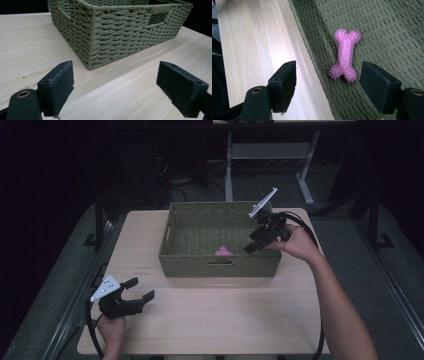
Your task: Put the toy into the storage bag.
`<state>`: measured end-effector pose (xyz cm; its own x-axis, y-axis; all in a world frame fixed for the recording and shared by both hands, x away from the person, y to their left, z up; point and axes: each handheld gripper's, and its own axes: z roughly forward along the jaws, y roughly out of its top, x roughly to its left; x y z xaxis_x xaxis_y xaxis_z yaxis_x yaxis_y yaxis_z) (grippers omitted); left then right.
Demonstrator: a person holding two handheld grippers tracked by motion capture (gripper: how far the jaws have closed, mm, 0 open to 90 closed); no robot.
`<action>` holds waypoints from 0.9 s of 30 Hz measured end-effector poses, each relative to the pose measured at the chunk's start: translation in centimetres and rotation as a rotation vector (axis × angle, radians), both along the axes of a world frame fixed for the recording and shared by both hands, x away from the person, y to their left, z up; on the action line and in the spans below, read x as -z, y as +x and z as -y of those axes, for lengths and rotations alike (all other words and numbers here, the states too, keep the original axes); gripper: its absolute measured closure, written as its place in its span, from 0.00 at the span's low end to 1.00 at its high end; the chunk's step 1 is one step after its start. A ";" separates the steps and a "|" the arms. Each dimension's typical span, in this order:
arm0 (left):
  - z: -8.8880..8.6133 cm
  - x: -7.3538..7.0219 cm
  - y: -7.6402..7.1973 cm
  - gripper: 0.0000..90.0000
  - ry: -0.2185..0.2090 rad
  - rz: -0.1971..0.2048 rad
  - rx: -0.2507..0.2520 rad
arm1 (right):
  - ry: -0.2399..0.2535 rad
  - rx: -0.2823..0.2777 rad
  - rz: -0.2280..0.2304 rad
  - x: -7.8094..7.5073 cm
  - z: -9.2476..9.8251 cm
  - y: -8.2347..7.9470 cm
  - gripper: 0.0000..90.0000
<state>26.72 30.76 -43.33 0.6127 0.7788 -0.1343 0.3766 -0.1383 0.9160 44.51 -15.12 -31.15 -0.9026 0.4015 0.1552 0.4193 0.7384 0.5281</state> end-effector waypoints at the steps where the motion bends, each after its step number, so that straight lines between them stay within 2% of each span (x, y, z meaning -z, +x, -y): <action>1: 0.0 0.0 0.0 0.15 0.000 0.000 0.000 | 0.002 0.001 0.002 0.0 0.1 -0.1 0.32; 12: 0.0 0.0 0.0 0.15 0.001 0.001 -0.002 | 0.010 -0.010 0.015 -0.2 0.4 -1.2 0.31; 27: 0.1 0.0 0.0 0.15 0.000 0.002 0.000 | 0.020 0.008 0.016 0.1 1.7 -2.1 0.31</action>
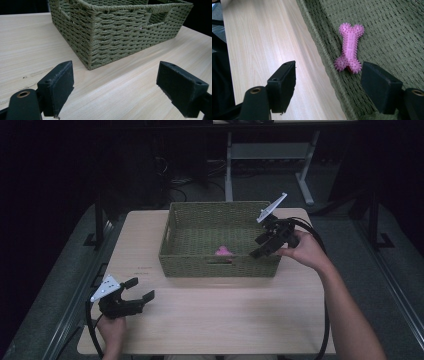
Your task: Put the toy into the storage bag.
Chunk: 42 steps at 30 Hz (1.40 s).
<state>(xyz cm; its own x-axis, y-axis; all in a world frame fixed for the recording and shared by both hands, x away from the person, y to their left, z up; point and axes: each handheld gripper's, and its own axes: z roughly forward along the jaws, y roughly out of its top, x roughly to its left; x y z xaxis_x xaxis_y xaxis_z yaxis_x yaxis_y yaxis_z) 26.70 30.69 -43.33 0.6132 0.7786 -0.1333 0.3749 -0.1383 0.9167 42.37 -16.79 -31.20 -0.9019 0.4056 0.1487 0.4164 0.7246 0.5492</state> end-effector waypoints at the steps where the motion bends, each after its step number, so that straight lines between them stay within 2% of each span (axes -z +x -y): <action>1: 0.0 0.0 0.0 0.15 0.000 0.000 0.000 | 0.000 0.003 0.000 0.0 0.1 -0.1 0.31; 6: 0.0 0.0 0.0 0.15 0.002 -0.002 0.000 | 0.007 0.011 0.001 0.1 0.7 -0.4 0.31; 9: 0.0 0.0 0.0 0.15 0.002 -0.001 -0.001 | -0.007 0.020 -0.001 0.2 1.0 -0.6 0.31; 18: 0.0 0.0 0.0 0.15 0.003 -0.001 -0.001 | 0.014 0.028 0.002 0.7 1.8 -1.5 0.31; 31: 0.0 0.0 0.0 0.15 0.004 -0.001 0.000 | 0.018 0.032 -0.001 1.4 2.8 -2.8 0.31; 42: 0.1 0.0 0.0 0.15 0.010 -0.003 -0.002 | 0.033 0.040 -0.017 3.0 3.6 -3.9 0.30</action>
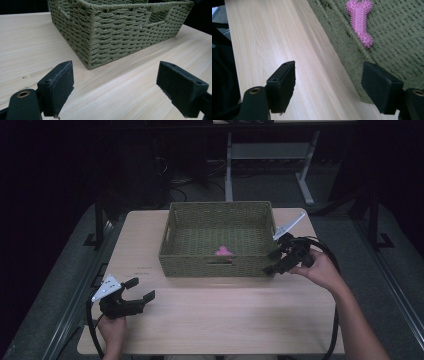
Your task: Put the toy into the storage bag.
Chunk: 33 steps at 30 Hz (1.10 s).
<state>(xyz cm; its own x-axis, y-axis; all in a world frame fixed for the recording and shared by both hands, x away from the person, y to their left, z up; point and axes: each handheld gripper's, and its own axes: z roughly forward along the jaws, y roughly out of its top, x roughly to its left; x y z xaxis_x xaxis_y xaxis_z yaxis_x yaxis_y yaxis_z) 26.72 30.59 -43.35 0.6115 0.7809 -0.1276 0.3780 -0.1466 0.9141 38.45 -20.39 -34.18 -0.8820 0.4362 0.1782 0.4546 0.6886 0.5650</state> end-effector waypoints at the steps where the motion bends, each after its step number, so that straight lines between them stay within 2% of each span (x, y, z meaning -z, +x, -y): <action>1: 0.0 0.0 0.0 0.15 0.000 0.000 0.000 | -0.003 -0.001 0.002 0.2 0.0 -0.1 0.30; 18: -0.1 0.0 -0.1 0.15 -0.001 0.002 0.000 | 0.022 0.010 -0.035 2.8 0.7 -1.5 0.29; 33: 0.0 0.0 -0.1 0.15 0.000 0.002 0.000 | 0.032 0.027 -0.037 4.3 1.8 -2.8 0.28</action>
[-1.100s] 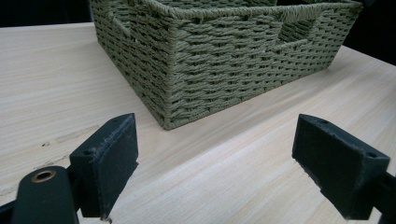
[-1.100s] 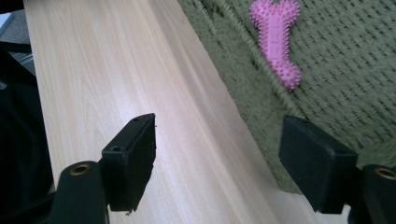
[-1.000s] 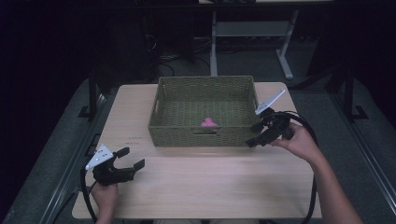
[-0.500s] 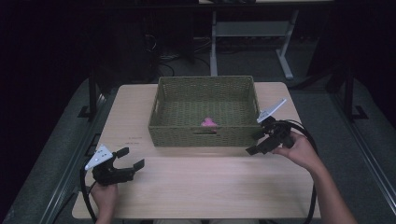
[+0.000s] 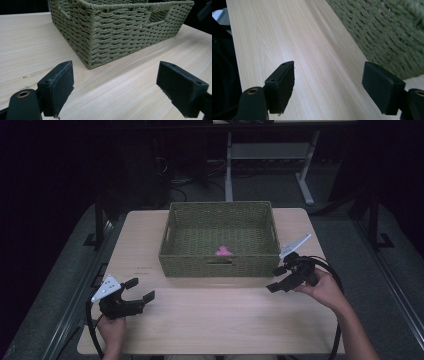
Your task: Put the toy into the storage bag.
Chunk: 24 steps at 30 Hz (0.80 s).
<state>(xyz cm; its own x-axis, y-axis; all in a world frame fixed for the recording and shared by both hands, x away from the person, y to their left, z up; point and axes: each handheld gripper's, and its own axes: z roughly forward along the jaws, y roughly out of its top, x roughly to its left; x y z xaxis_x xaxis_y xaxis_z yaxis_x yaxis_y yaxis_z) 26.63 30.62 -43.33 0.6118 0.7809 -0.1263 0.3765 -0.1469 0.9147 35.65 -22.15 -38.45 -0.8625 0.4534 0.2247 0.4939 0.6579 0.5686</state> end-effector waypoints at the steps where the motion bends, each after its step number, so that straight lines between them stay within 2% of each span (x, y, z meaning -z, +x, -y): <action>1: 0.0 0.0 0.0 0.15 0.000 0.000 0.000 | 0.001 0.003 0.000 0.2 0.1 -0.1 0.28; 24: 0.1 0.0 0.0 0.15 0.004 -0.001 0.001 | 0.006 0.042 -0.006 2.5 2.0 -2.6 0.29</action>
<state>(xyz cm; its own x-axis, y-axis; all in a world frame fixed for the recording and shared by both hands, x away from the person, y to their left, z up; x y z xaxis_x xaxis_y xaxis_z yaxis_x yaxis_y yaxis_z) 26.60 30.56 -43.34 0.6126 0.7807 -0.1235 0.3768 -0.1511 0.9139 33.01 -24.17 -40.96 -0.8415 0.4873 0.2331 0.5244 0.6331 0.5693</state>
